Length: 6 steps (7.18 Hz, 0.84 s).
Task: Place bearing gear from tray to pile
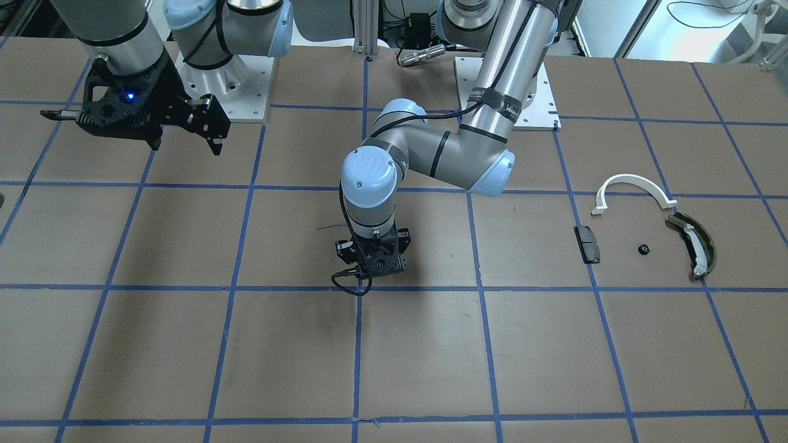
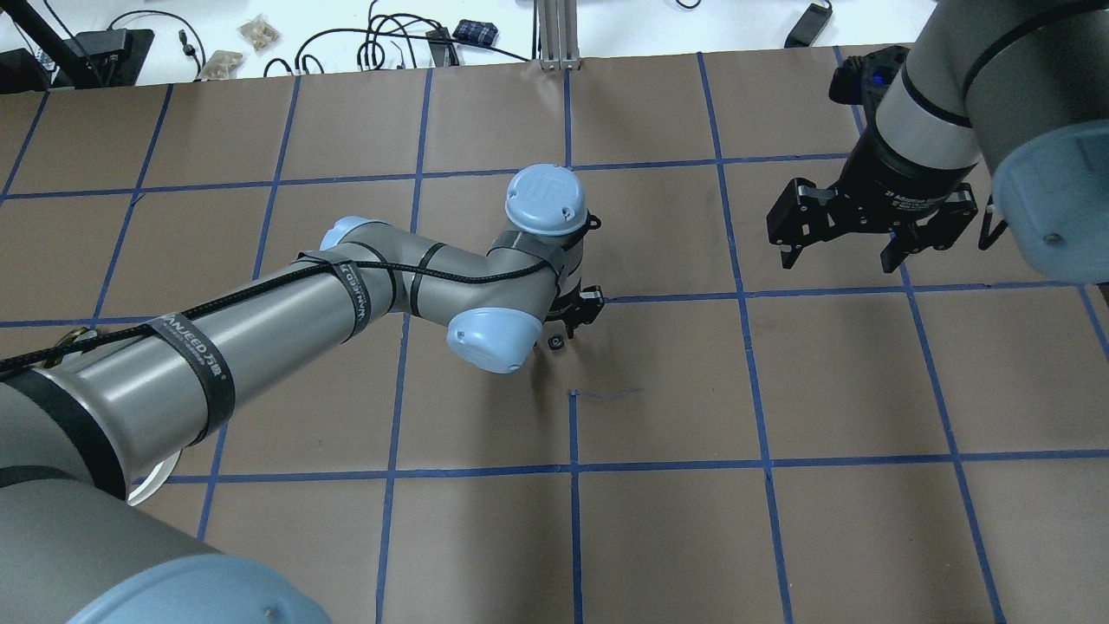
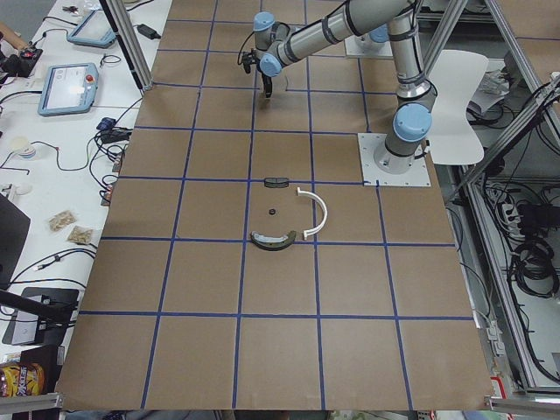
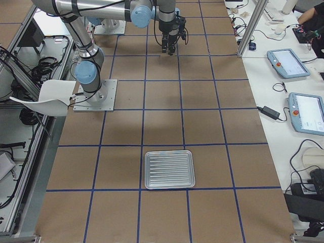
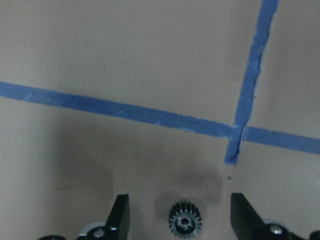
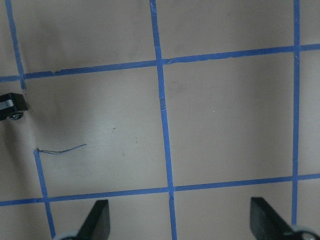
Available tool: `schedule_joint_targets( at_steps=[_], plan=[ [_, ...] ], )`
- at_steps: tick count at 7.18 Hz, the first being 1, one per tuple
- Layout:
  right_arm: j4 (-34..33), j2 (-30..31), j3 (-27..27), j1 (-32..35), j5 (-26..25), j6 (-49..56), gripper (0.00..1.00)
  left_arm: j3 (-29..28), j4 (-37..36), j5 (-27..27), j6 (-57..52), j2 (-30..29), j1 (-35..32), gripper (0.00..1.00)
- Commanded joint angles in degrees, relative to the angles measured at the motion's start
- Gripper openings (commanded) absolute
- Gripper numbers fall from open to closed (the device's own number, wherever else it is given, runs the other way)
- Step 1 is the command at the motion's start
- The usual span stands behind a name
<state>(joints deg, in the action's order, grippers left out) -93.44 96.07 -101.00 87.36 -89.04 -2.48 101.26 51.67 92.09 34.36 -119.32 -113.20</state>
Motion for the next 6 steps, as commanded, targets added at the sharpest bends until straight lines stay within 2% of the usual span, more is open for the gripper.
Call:
schedule_joint_targets(
  at_steps=[1,2,6],
  plan=[
    [0.10,0.26,0.01,0.00,0.00,-0.07,1.00,0.33,0.19,-0.15,-0.34,0.41,0.00,0.18],
    [0.01,0.35,0.01,0.00,0.09,-0.24,1.00,0.25,0.19,-0.16,-0.86,0.32,0.00,0.12],
    [0.10,0.35,-0.08,0.09,-0.08,-0.42,1.00,0.42,1.42,-0.07,-6.64,2.51,3.06,0.11]
  ],
)
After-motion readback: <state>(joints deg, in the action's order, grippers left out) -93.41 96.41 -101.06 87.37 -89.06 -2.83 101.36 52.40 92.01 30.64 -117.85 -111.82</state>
